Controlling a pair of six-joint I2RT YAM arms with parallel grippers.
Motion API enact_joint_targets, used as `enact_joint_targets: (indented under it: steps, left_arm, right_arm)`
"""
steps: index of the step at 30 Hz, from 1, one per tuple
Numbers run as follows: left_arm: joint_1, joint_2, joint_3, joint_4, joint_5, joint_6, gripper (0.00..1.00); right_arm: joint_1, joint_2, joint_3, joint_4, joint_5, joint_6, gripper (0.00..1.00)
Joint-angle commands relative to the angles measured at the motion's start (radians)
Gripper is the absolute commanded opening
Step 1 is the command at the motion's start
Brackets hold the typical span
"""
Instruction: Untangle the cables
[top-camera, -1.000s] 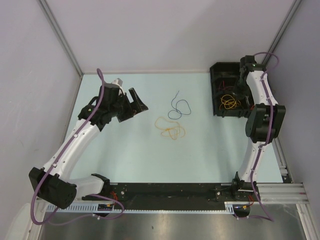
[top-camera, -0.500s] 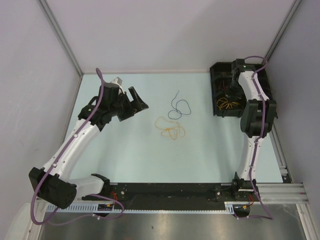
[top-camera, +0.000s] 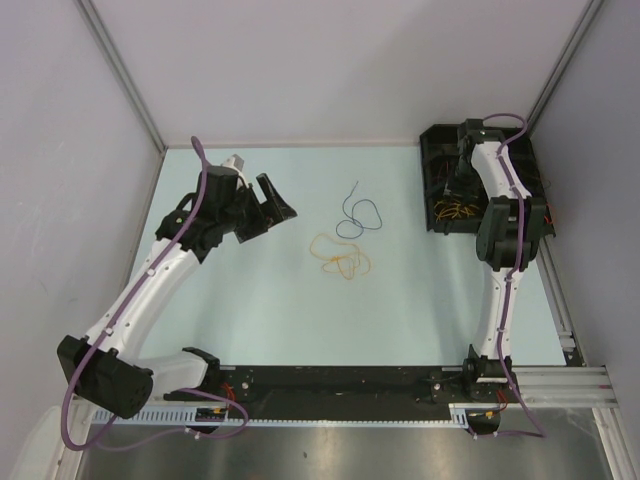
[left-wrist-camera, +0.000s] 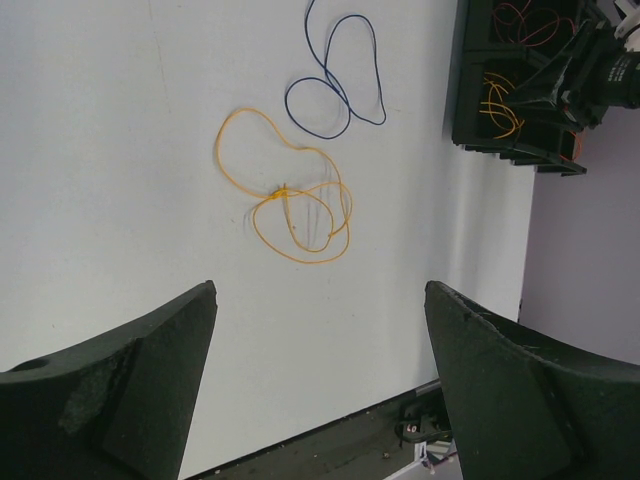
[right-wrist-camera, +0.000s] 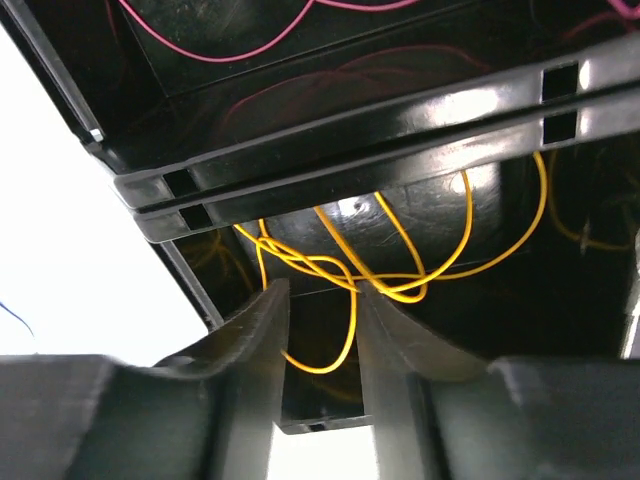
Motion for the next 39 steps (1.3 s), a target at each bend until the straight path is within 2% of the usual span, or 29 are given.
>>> enact_joint_targets:
  steps: [1,3,10,14,17,24,26,29,34,35,38,39]
  left_arm:
    - [-0.011,0.003,0.029,0.005,-0.011,0.026,0.89]
    - [-0.036,0.029,0.056,0.003,-0.046,0.047,0.89]
    - [-0.152,0.227,0.227,-0.073,-0.118,0.153,0.95]
    - [-0.232,0.330,0.242,-0.077,-0.170,0.216,0.94]
    - [-0.264,0.411,0.236,-0.069,-0.151,0.264,0.94]
    - [-0.349,0.572,0.262,-0.035,-0.088,0.347,0.93]
    - [-0.379,0.621,0.276,-0.014,-0.089,0.421,0.91]
    - [-0.415,0.656,0.300,0.015,-0.118,0.521,0.92]
    - [-0.439,0.741,0.366,0.032,-0.132,0.569,0.92]
    - [-0.446,0.758,0.374,0.031,-0.173,0.572,0.92]
    - [-0.461,0.816,0.403,0.026,-0.210,0.568,0.89]
    - [-0.461,0.828,0.408,0.026,-0.251,0.563,0.84]
  right_arm:
    - [-0.004,-0.087,0.037,-0.031,0.008,0.017,0.50]
    - [-0.003,-0.107,0.032,-0.040,0.011,0.021,0.58]
    - [0.004,-0.195,0.050,-0.074,-0.021,0.044,0.70]
    - [0.048,-0.250,0.083,-0.103,-0.046,0.061,0.72]
    - [0.098,-0.271,0.093,-0.128,-0.044,0.073,0.73]
    - [0.129,-0.350,0.031,-0.148,-0.083,0.097,0.73]
    - [0.129,-0.379,0.018,-0.160,-0.076,0.090,0.73]
    - [0.128,-0.428,-0.024,-0.172,-0.064,0.083,0.74]
    - [0.126,-0.518,-0.141,-0.175,-0.052,0.081,0.74]
    - [0.125,-0.529,-0.153,-0.177,-0.049,0.083,0.74]
    - [0.117,-0.570,-0.190,-0.177,-0.047,0.086,0.75]
    - [0.111,-0.578,-0.193,-0.178,-0.050,0.084,0.75]
